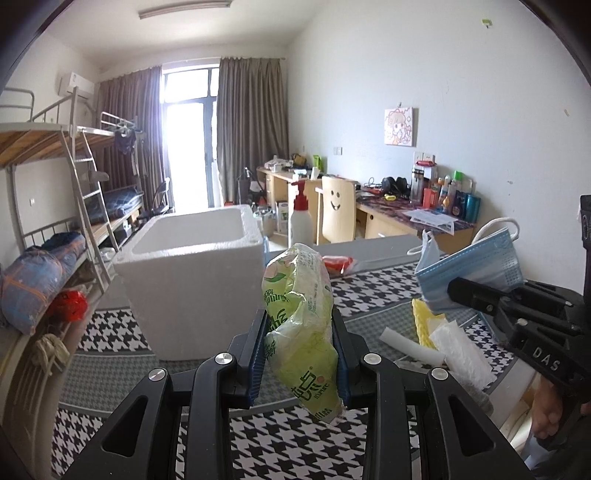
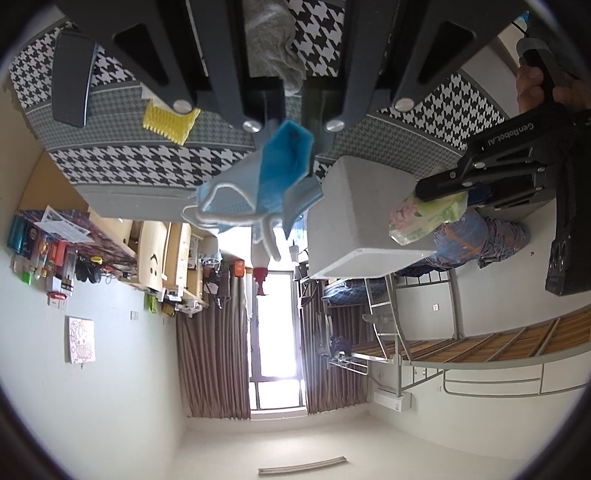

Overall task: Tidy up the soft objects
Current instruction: 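Carry the snack bag and blue mask over the white foam box with both tools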

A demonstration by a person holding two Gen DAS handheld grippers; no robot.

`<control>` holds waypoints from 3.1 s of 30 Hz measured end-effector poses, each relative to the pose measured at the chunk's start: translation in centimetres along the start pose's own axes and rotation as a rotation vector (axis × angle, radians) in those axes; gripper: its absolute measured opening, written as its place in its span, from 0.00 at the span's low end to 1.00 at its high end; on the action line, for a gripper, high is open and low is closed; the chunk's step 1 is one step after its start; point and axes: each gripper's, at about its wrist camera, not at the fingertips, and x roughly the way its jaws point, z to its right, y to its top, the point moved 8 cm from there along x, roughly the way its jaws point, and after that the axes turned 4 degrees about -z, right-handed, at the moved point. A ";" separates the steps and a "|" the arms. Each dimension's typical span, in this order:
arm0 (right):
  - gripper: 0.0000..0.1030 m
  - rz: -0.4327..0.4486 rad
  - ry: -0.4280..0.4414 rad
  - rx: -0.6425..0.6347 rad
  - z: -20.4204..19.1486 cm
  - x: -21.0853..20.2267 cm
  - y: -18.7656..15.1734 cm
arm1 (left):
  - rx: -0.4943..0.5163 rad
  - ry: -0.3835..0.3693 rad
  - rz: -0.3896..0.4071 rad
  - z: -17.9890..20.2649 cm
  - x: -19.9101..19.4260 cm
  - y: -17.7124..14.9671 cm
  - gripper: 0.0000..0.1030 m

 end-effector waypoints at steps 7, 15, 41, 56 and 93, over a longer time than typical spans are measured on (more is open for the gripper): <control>0.08 0.012 -0.002 -0.010 0.0 0.2 0.6 | 0.021 0.015 0.031 0.0 -0.3 1.4 0.32; 0.08 0.028 -0.005 -0.023 0.1 0.3 1.7 | 0.025 0.023 0.051 -0.5 0.4 2.8 0.32; 0.08 0.069 -0.011 -0.050 0.2 1.7 5.5 | 0.031 0.052 0.106 -2.1 1.2 5.8 0.32; 0.09 0.072 0.003 -0.063 -0.1 2.9 7.7 | 0.020 0.129 0.129 -4.4 2.3 8.2 0.32; 0.08 0.017 0.053 -0.144 -3.5 7.8 10.4 | -0.094 0.229 -0.016 -12.6 9.5 9.3 0.32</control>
